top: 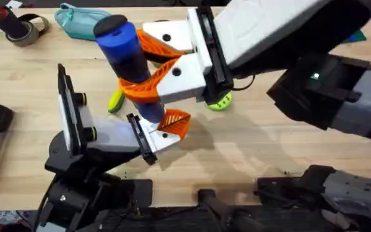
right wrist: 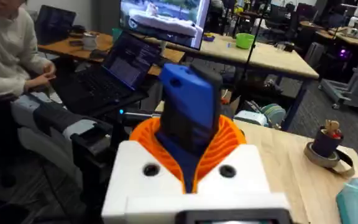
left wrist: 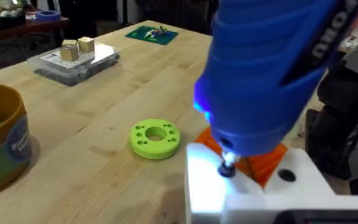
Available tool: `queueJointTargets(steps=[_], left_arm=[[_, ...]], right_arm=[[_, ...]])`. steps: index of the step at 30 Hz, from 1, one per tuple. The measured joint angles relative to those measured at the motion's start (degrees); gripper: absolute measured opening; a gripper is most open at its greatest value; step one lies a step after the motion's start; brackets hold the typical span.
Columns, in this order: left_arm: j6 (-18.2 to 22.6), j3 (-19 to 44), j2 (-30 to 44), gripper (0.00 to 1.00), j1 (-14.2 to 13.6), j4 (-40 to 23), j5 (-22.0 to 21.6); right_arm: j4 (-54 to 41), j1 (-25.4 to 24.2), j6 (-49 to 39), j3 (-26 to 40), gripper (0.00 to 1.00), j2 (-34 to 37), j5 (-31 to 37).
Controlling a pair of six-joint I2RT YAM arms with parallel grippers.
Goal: Pick up the gripper from the table and insert it into the empty holder that is missing its gripper. Then pick up a screw, insert it into the mounting hole, and use the screwdriver to tighten it. Finally, clean up the table by picking up the vegetable and placing it into the bucket.
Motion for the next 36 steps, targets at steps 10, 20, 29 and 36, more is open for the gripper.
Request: queueJointTargets(steps=[10,20,29,36], left_arm=[[0.0,0.0,0.0,0.016,0.0,0.0,0.2],[0.0,0.0,0.2,0.016,0.0,0.0,0.2],[0.0,0.0,0.4,0.016,0.0,-0.1,0.2],[0.0,0.0,0.4,0.016,0.0,-0.1,0.2]], right_arm=[[-1.2,0.0,-0.2,0.0,0.044,-0.5,0.4],[7.5,-0.2,1.7,-3.7,0.045,-0.5,0.4],[9.0,-1.3,4.7,-4.5,0.044,-0.5,0.9],[9.2,-1.2,5.2,-4.5,0.044,-0.5,0.6]])
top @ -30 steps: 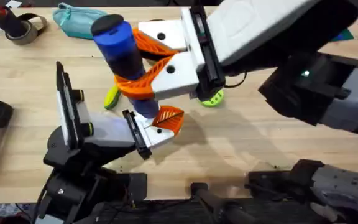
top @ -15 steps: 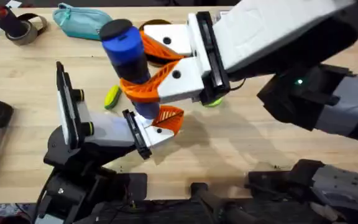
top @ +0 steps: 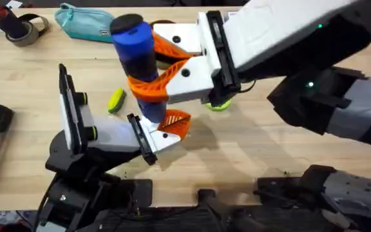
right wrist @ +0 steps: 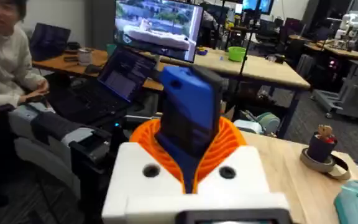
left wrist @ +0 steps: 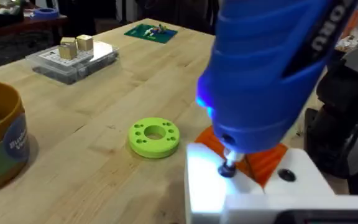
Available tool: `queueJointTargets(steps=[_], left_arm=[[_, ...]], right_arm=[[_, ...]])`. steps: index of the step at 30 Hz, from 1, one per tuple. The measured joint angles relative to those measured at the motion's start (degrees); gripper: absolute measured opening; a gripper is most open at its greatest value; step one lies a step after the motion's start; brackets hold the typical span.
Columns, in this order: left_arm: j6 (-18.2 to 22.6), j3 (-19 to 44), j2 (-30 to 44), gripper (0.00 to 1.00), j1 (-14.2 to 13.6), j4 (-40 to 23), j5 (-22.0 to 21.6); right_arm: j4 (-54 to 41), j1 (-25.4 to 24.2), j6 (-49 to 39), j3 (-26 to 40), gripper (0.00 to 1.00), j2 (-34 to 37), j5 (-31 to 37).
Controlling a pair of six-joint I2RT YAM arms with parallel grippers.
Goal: Pick up the gripper from the table and insert it into the empty holder that is missing its gripper. Then pick up a screw, insert it into the mounting hole, and use the screwdriver to tighten it. Finally, clean up the table by picking up the vegetable and placing it into the bucket.
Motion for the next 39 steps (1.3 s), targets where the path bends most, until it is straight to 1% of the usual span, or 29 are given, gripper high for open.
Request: queueJointTargets(steps=[6,9,15,22,25,32,39], left_arm=[[-0.1,0.0,0.1,0.016,0.0,-0.1,0.2],[-0.1,0.0,0.2,0.016,0.0,-0.1,0.5],[-0.1,0.0,0.2,0.016,0.0,-0.1,0.9],[-0.1,0.0,0.2,0.016,0.0,-0.1,1.3],[-0.1,0.0,0.2,0.016,0.0,-0.1,1.5],[-0.1,0.0,0.2,0.016,0.0,-0.1,1.4],[-0.1,0.0,0.2,0.016,0.0,-0.1,1.3]], right_arm=[[-1.4,0.1,0.2,0.0,0.044,-0.3,0.2],[-3.2,0.1,1.8,0.0,0.044,-0.9,2.0],[-3.9,0.1,3.8,0.1,0.044,-1.0,4.3],[-4.7,0.1,4.8,0.5,0.044,-1.0,4.6],[-5.0,0.4,4.3,0.6,0.044,-1.0,4.8],[-6.5,1.8,-0.3,1.1,0.044,-1.0,4.8],[-6.5,1.8,-1.3,1.2,0.044,-1.0,4.7]])
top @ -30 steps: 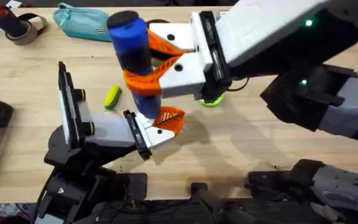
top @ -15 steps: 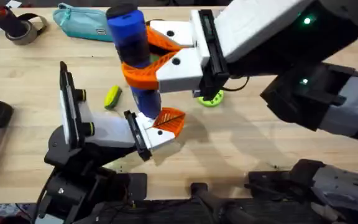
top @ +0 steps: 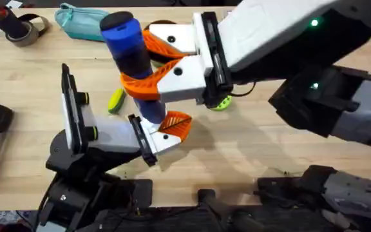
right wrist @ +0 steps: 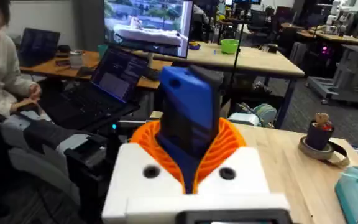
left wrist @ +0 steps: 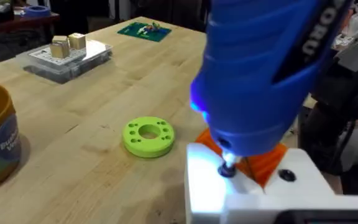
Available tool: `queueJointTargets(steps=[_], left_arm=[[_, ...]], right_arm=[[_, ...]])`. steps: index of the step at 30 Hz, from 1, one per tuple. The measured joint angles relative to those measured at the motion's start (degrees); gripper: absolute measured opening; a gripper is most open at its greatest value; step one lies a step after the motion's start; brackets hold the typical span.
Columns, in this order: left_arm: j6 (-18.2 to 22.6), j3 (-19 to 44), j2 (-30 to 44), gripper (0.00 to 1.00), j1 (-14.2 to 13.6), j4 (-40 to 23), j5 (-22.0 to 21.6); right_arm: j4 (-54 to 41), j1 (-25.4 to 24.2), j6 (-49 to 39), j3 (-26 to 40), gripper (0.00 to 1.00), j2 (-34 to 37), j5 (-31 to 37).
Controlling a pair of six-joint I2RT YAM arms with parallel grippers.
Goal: Pick up the gripper from the table and insert it into the empty holder that is missing its gripper. Then pick up a screw, insert it into the mounting hole, and use the screwdriver to tighten it. Finally, clean up the table by picking up the vegetable and placing it into the bucket.
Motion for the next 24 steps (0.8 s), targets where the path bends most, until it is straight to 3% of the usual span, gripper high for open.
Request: queueJointTargets(steps=[24], left_arm=[[0.1,0.0,0.0,0.016,0.0,0.0,-0.1]], right_arm=[[0.1,1.2,-1.4,0.6,0.044,0.0,-0.5]])
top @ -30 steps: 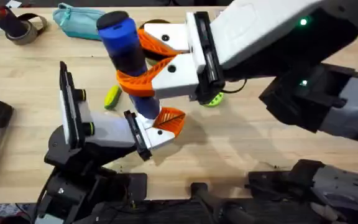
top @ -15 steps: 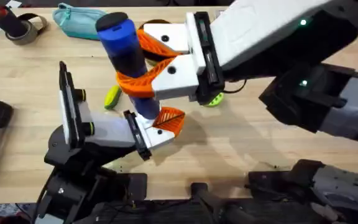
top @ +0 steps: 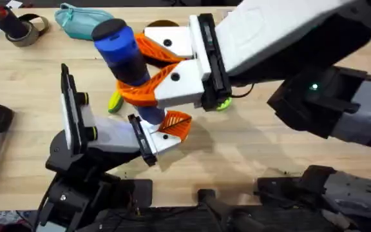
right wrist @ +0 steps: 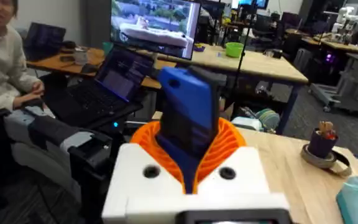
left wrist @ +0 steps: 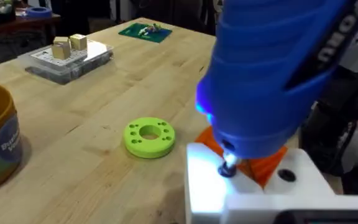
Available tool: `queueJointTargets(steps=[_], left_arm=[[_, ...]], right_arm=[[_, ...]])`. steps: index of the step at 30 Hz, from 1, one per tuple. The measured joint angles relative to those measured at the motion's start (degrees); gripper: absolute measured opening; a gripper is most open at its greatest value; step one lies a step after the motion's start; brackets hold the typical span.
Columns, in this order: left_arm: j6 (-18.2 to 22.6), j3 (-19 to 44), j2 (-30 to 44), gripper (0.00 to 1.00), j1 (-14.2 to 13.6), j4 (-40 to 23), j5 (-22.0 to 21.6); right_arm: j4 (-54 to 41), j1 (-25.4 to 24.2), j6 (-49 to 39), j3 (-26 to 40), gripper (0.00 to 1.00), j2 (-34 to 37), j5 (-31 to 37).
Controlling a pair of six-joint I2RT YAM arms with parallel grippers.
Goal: Pick up the gripper from the table and insert it into the empty holder that is missing its gripper. Then pick up a screw, insert it into the mounting hole, and use the screwdriver to tighten it. Finally, clean up the table by picking up the vegetable and placing it into the bucket.
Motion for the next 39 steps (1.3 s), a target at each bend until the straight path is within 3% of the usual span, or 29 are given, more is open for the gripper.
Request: queueJointTargets(steps=[39], left_arm=[[0.2,0.0,-0.2,0.016,0.0,0.2,-1.0]], right_arm=[[-0.3,-1.4,0.0,3.3,0.044,0.1,-1.5]])
